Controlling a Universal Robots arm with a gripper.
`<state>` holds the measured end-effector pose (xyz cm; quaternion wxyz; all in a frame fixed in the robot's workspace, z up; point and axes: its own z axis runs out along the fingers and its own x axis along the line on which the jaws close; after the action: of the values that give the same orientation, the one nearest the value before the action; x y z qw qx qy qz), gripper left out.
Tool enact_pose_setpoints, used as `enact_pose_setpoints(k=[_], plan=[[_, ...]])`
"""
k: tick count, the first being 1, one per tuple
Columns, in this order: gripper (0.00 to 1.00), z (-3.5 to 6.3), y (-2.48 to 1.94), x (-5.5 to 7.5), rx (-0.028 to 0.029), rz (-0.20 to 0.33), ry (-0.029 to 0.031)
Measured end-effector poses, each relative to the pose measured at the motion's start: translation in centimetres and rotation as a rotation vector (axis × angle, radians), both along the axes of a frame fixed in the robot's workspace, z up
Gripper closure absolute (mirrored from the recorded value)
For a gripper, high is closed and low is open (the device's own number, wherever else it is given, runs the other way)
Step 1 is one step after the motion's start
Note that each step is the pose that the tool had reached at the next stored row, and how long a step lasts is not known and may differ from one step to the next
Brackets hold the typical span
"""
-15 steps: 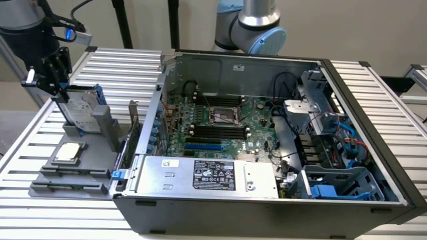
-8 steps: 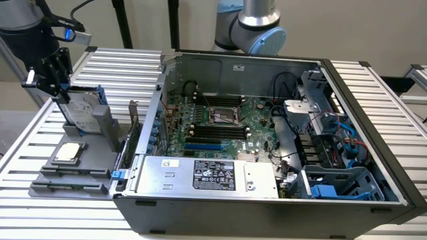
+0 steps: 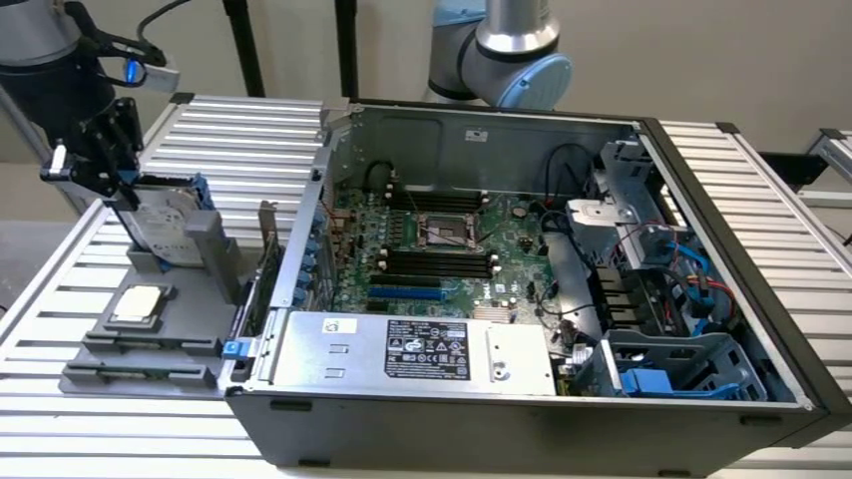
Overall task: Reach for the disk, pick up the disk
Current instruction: 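Pick up the disk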
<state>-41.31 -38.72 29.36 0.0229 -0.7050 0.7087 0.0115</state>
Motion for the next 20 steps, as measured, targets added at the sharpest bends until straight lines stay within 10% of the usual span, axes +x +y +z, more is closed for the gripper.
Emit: enact_pose_setpoints(k=[6,20], plan=[[0.67,-0.01,-0.04,0.00,0.0182,0.000,-0.0004],[0.67,0.00,-0.05,0.00,0.0187,0.001,-0.0002]])
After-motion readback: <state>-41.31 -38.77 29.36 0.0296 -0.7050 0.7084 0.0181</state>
